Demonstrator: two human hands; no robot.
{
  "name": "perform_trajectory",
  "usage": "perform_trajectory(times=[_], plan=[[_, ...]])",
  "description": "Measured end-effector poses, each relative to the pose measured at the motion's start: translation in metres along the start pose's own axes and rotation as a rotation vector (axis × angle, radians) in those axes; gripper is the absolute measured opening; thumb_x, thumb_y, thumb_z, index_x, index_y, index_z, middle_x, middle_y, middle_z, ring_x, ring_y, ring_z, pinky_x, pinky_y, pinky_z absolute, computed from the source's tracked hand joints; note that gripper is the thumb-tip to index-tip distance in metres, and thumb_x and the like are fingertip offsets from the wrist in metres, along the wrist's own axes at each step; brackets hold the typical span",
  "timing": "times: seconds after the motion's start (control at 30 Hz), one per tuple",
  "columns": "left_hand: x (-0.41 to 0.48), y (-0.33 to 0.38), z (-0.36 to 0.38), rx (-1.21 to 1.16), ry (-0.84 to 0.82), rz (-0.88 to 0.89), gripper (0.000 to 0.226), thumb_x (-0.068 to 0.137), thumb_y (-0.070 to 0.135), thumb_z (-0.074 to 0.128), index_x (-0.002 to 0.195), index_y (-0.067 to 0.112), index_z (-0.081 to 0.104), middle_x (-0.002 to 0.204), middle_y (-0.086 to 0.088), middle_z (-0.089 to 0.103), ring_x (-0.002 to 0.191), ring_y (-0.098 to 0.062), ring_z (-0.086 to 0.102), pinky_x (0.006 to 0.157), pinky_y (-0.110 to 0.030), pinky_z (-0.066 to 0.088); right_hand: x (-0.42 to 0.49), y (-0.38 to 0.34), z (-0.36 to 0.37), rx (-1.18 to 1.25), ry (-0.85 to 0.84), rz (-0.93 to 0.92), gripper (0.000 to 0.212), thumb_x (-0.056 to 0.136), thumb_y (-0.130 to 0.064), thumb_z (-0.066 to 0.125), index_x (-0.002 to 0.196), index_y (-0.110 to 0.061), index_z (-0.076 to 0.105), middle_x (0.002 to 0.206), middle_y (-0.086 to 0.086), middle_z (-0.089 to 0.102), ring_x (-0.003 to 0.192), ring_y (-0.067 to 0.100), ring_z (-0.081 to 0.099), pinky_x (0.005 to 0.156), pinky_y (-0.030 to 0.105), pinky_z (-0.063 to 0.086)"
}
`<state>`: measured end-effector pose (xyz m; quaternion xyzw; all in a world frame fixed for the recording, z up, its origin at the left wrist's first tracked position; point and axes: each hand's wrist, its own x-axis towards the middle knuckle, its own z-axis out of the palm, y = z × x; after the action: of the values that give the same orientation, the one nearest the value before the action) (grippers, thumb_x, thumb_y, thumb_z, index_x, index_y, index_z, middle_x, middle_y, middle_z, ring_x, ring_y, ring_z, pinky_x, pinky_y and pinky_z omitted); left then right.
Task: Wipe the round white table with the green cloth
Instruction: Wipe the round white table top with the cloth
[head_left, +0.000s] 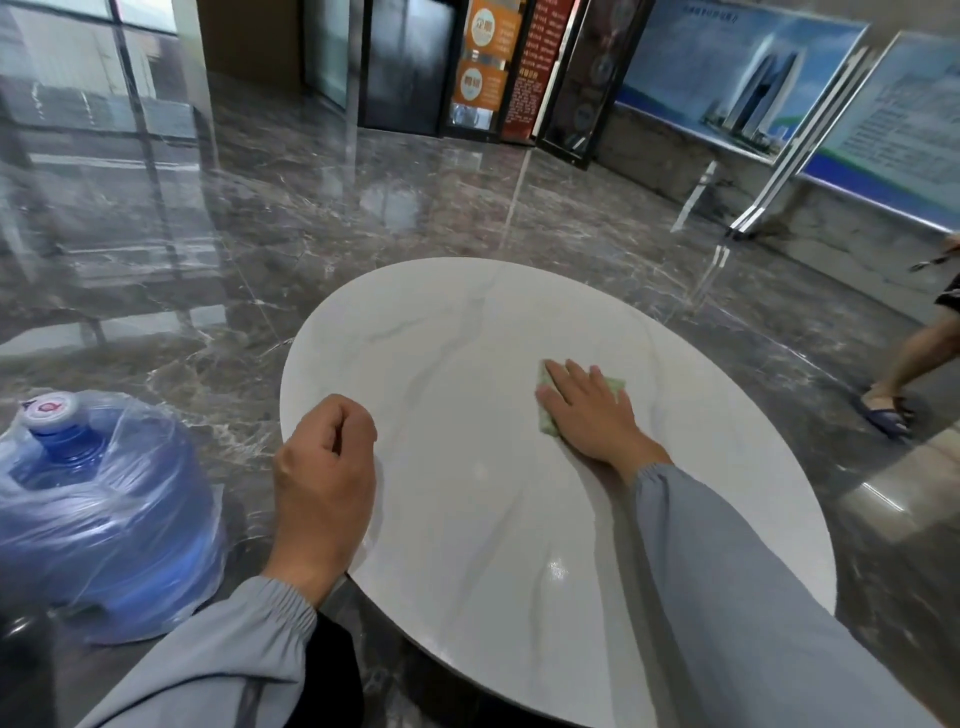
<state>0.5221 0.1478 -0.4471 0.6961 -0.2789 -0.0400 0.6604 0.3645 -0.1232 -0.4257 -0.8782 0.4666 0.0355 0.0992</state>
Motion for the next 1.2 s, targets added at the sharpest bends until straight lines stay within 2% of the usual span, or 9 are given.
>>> perform_trajectory(times=[0.1,0.2,0.4,0.53,0.63,0.73,0.9,1.07,1.2], plan=[[-0.003,0.004,0.0,-0.038,-0.025,0.022,0.036,0.087,0.034,0.038,0.066,0.005,0.035,0.064,-0.013,0.035,0.057,-0.008,0.029,0.051,-0.032,0.024,0.006,-0.019,0.003,0.023,-0.024,0.024,0.06,0.106,-0.059,0.018,0.163,-0.048,0.003,0.174,-0.013,-0.006,0.16,0.023,-0.013,0.123,0.06,-0.006],[-0.004,0.007,-0.003,-0.111,0.009,-0.004,0.039,0.084,0.037,0.038,0.062,0.005,0.029,0.062,-0.016,0.029,0.057,-0.009,0.027,0.053,-0.037,0.022,-0.011,-0.084,0.018,0.0,-0.036,-0.251,0.059,0.107,-0.06,0.016,0.163,-0.05,0.002,0.173,-0.015,-0.008,0.159,0.019,-0.016,0.124,0.057,-0.01],[-0.007,0.01,-0.009,-0.185,-0.027,0.048,0.04,0.082,0.035,0.04,0.043,0.028,0.044,0.043,0.012,0.036,0.046,-0.003,0.031,0.048,-0.024,0.025,-0.041,-0.166,0.037,-0.075,-0.088,-0.705,0.061,0.101,-0.067,0.013,0.161,-0.054,0.005,0.173,-0.02,-0.003,0.158,0.01,-0.014,0.122,0.044,-0.012],[-0.008,0.008,-0.009,-0.123,-0.041,0.031,0.043,0.079,0.038,0.038,0.052,0.008,0.024,0.051,-0.004,0.02,0.049,-0.008,0.021,0.049,-0.036,0.015,-0.008,-0.106,0.02,-0.065,-0.037,-0.478,0.058,0.106,-0.066,0.022,0.161,-0.054,0.006,0.173,-0.019,0.0,0.16,0.014,-0.006,0.126,0.048,0.0],[-0.009,0.01,-0.01,-0.116,-0.057,0.063,0.04,0.079,0.034,0.038,0.053,0.008,0.021,0.052,0.004,0.019,0.048,-0.006,0.019,0.048,-0.027,0.013,0.015,-0.036,0.007,-0.056,-0.006,-0.156,0.059,0.106,-0.064,0.022,0.162,-0.052,0.006,0.174,-0.015,0.0,0.161,0.02,-0.003,0.126,0.053,0.003],[-0.01,0.01,-0.009,-0.108,-0.069,0.083,0.04,0.08,0.033,0.039,0.053,0.009,0.021,0.052,0.006,0.019,0.049,-0.006,0.019,0.047,-0.036,0.013,0.026,-0.015,0.004,-0.03,-0.028,0.0,0.06,0.105,-0.065,0.018,0.161,-0.052,0.003,0.174,-0.015,-0.004,0.16,0.023,-0.008,0.124,0.059,0.0],[-0.008,0.007,-0.011,-0.096,-0.09,0.094,0.04,0.08,0.033,0.039,0.053,0.008,0.022,0.052,0.004,0.019,0.05,-0.008,0.02,0.049,-0.043,0.014,0.012,-0.114,0.022,-0.058,-0.021,-0.27,0.059,0.107,-0.06,0.019,0.162,-0.05,0.002,0.173,-0.015,-0.007,0.16,0.021,-0.013,0.125,0.057,-0.006],[-0.008,0.008,-0.013,-0.08,-0.042,0.137,0.046,0.081,0.032,0.04,0.046,0.005,0.03,0.044,0.004,0.029,0.044,-0.005,0.027,0.046,-0.032,0.02,-0.024,-0.196,0.042,-0.047,-0.063,-0.649,0.059,0.103,-0.065,0.019,0.16,-0.054,0.005,0.173,-0.018,-0.003,0.159,0.013,-0.014,0.122,0.051,-0.013],[-0.007,0.008,-0.012,-0.046,-0.053,0.12,0.041,0.079,0.032,0.039,0.05,0.007,0.024,0.049,0.006,0.021,0.046,-0.006,0.022,0.047,-0.026,0.013,-0.005,-0.153,0.029,-0.016,-0.05,-0.569,0.061,0.102,-0.07,0.022,0.16,-0.056,0.008,0.173,-0.019,0.002,0.16,0.012,-0.007,0.125,0.047,-0.003]])
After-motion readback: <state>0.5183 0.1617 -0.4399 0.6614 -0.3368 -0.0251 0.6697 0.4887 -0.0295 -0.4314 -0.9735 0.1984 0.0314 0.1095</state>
